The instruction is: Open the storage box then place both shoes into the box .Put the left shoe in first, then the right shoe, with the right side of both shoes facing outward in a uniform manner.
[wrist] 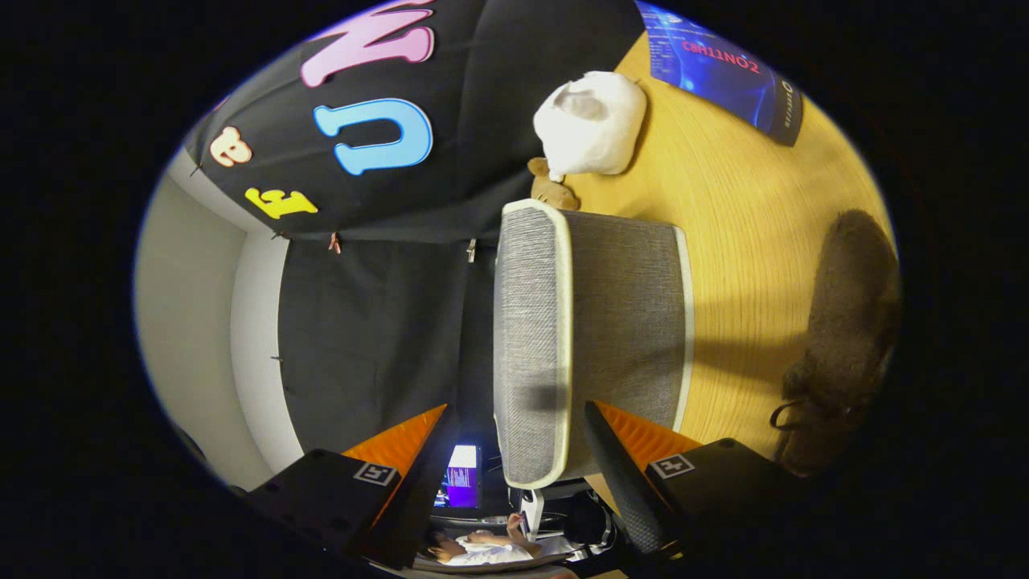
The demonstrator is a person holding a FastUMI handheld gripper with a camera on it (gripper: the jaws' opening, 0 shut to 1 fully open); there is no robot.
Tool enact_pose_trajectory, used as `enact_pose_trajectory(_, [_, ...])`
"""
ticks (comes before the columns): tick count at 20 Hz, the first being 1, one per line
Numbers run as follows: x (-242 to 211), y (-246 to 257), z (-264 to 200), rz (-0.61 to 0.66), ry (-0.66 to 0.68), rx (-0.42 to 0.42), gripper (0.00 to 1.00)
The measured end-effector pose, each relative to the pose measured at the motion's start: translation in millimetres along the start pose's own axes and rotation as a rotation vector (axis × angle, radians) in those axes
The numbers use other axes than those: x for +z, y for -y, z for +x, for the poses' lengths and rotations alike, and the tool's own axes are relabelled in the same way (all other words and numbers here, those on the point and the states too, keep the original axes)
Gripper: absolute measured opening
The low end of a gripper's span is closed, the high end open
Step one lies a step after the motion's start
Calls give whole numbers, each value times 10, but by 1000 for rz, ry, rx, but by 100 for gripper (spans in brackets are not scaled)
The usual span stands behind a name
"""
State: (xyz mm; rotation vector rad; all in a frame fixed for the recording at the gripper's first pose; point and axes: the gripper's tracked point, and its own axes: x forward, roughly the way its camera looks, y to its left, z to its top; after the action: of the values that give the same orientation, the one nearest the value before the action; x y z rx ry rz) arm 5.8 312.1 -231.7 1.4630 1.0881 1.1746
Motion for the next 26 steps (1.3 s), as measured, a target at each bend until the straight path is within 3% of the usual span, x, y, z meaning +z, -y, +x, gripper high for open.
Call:
enact_pose_trajectory(12, [18, -167, 227, 62, -35, 112, 92])
enact_pose_trajectory(15, [-41, -190, 253, 63, -55, 109, 56])
enact_pose_trajectory(17, [-123, -234, 305, 46, -76, 108, 56])
enact_pose_trajectory(19, [-144, -248, 414, 32, -66, 102, 24])
enact_pose_trajectory(20, [-116, -326, 365, 22, -53, 107, 20])
enact_pose_trajectory(21, [-76, -331, 372, -17, -35, 76, 5])
enact_pose_trajectory(26, [-117, -1010, 432, -72, 3, 160, 5])
